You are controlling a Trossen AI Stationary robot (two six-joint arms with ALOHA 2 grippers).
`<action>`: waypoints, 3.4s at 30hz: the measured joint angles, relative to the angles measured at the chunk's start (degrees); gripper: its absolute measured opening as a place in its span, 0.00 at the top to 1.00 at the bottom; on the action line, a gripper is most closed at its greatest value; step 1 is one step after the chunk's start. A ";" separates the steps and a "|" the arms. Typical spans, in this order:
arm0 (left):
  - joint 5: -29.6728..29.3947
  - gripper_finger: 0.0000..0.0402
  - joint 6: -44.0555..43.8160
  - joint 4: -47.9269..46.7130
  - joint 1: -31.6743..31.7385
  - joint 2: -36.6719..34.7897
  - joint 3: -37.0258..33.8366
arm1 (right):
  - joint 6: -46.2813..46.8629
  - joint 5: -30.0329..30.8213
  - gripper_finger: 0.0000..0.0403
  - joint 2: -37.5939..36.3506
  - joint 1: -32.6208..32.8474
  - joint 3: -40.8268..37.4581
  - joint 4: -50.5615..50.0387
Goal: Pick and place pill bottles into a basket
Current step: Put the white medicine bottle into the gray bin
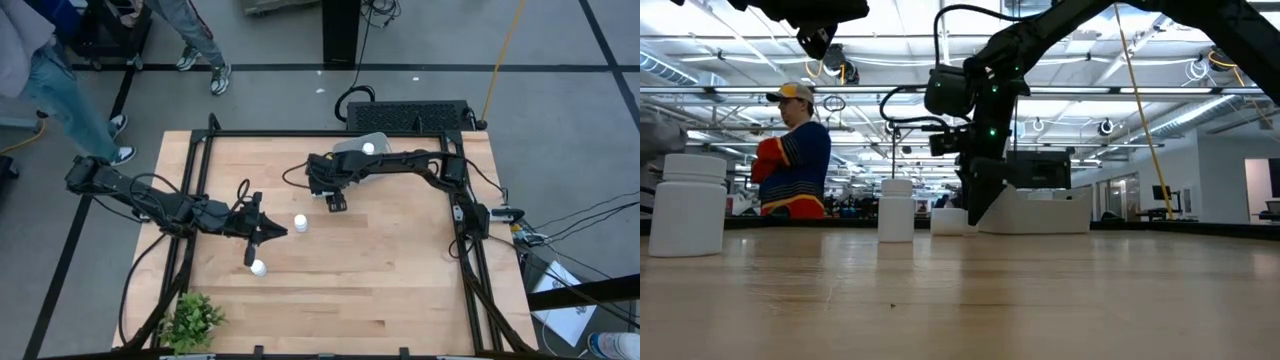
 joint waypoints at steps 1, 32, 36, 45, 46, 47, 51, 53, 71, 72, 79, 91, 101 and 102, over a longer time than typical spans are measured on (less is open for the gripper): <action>0.00 0.91 -0.02 0.00 0.00 0.00 0.00 | 0.08 -0.35 0.35 0.00 0.02 0.00 -0.09; -0.07 0.91 -4.02 0.10 0.00 0.00 0.00 | 4.19 4.19 0.67 0.21 4.67 0.02 -0.37; -0.09 0.91 -5.04 1.48 0.22 0.00 0.00 | 4.88 8.30 0.67 -1.54 5.50 0.02 -1.16; -0.09 0.91 -6.31 2.63 0.22 -0.02 0.00 | 6.44 15.24 0.67 -7.12 10.10 -0.17 -5.26; -0.09 0.91 -6.88 2.08 0.22 -0.02 0.00 | 6.95 16.38 0.67 -7.88 11.04 -0.70 -5.33; -0.09 0.91 -7.54 1.28 0.22 -0.02 0.00 | 7.40 17.32 0.67 -8.98 12.02 -1.66 -5.24; -0.22 0.91 -7.26 -1.78 -0.28 -0.02 0.02 | 10.69 20.75 0.67 -14.26 16.01 -7.09 -4.45; -0.22 0.91 -6.05 -4.40 -0.76 -0.02 0.02 | 13.41 23.54 0.67 -17.53 18.22 -10.99 -3.84; -13.33 0.55 3.34 10.21 1.45 20.02 0.02 | 25.70 29.79 0.67 -32.41 32.52 -32.14 14.36; -13.35 0.51 3.25 12.32 1.46 20.74 0.02 | 25.57 30.85 0.67 -32.39 32.74 -32.13 14.39; -13.09 0.37 -4.82 19.07 2.71 23.41 0.02 | 24.61 31.14 0.67 -31.50 33.78 -32.06 18.04; -6.71 0.37 -5.86 21.29 3.74 23.99 0.12 | 20.25 29.52 0.67 -27.57 32.36 -32.06 26.38; -7.29 0.35 -4.13 21.11 3.52 30.15 4.70 | 18.91 26.44 0.67 -27.46 31.60 -32.06 29.59; -7.32 0.35 -3.77 21.19 3.41 30.32 5.16 | 19.16 26.36 0.67 -27.52 31.60 -32.06 29.52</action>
